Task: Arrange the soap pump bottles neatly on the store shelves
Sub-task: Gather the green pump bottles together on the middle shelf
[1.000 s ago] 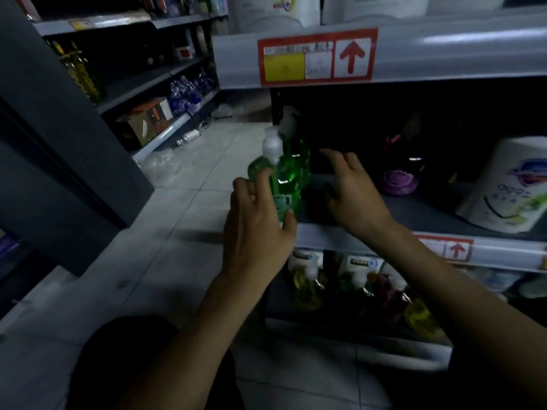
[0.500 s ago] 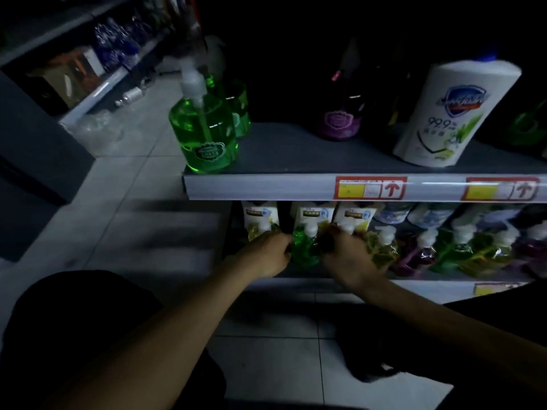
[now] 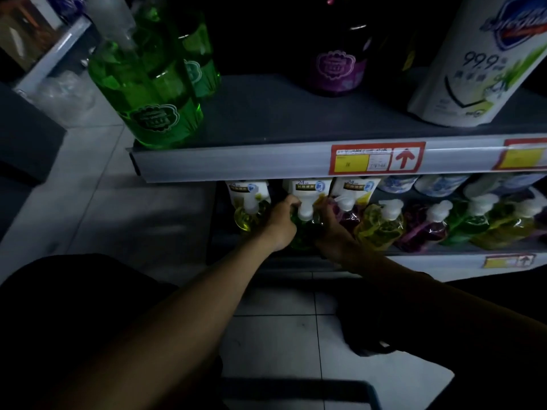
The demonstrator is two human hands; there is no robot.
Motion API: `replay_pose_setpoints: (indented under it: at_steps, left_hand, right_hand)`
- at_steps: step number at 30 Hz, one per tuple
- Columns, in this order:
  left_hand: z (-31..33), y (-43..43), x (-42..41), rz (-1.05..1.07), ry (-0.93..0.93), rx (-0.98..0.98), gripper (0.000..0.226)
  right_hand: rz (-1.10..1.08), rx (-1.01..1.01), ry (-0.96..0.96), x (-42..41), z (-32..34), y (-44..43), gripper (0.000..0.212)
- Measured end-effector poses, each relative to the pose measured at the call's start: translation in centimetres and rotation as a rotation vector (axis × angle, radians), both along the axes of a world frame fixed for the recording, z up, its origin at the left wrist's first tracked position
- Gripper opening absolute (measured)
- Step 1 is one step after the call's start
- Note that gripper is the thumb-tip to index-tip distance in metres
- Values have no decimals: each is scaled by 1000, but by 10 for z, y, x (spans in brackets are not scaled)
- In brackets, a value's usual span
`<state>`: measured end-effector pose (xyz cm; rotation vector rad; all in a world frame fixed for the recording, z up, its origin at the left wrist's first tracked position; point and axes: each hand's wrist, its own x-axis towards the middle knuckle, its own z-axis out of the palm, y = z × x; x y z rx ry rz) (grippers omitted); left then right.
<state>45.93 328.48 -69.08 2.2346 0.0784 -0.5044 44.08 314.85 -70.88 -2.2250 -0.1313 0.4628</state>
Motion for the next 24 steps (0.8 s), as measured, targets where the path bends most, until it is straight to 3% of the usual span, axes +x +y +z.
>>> replay_pose_setpoints:
  at_steps: [2,4,8,14,17,20,22,24]
  left_hand:
    - [0,2,-7,-6,-12,-15,43]
    - [-1,6,-11,6,-7,-46,37]
    - [1,14,-16,-5,22,-66,39]
    - [11,32,-30,-183,20,23,53]
    - [8,47,-36,-216,62,-34,68]
    - [13,52,-44,-224,136,-172,90]
    - [23,55,-52,-250,172,-147,81]
    - [37,62,-57,-283,203,-91,58]
  right_hand:
    - [-73,36,-35,-2,-3,5,70]
    - [-108,-50,-128,-3,-7,11,68]
    - [-132,-189,-263,2,-7,20,39]
    - [-220,103,-205,-12,0,16,18]
    - [-237,281,-187,-27,29,16,17]
    - [-198,256,-257,-46,53,24,29]
    - [-218,216,-258,-58,67,33,27]
    - [-237,163,-279,-65,87,41,31]
